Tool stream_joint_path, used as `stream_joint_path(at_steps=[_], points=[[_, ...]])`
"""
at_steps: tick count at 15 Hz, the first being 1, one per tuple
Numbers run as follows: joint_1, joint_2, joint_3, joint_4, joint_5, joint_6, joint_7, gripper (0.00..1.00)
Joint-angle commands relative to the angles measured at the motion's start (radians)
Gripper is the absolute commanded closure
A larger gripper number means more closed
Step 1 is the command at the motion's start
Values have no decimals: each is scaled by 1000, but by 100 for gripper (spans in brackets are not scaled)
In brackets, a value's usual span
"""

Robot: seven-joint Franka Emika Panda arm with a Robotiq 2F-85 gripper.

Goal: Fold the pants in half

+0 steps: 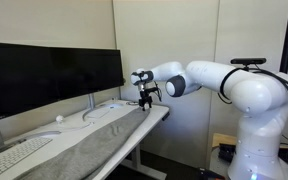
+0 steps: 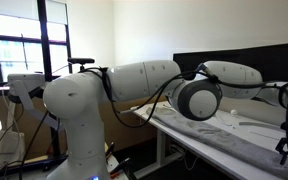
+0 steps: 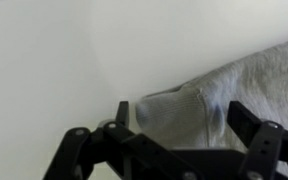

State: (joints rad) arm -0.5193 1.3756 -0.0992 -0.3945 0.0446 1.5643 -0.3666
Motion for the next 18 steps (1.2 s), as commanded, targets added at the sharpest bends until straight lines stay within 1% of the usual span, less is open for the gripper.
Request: stream_joint_path(at_steps=[1, 18], points=[[0, -31, -2, -36, 0, 32, 8, 0], [20, 6, -3, -56, -3, 23, 10, 0]])
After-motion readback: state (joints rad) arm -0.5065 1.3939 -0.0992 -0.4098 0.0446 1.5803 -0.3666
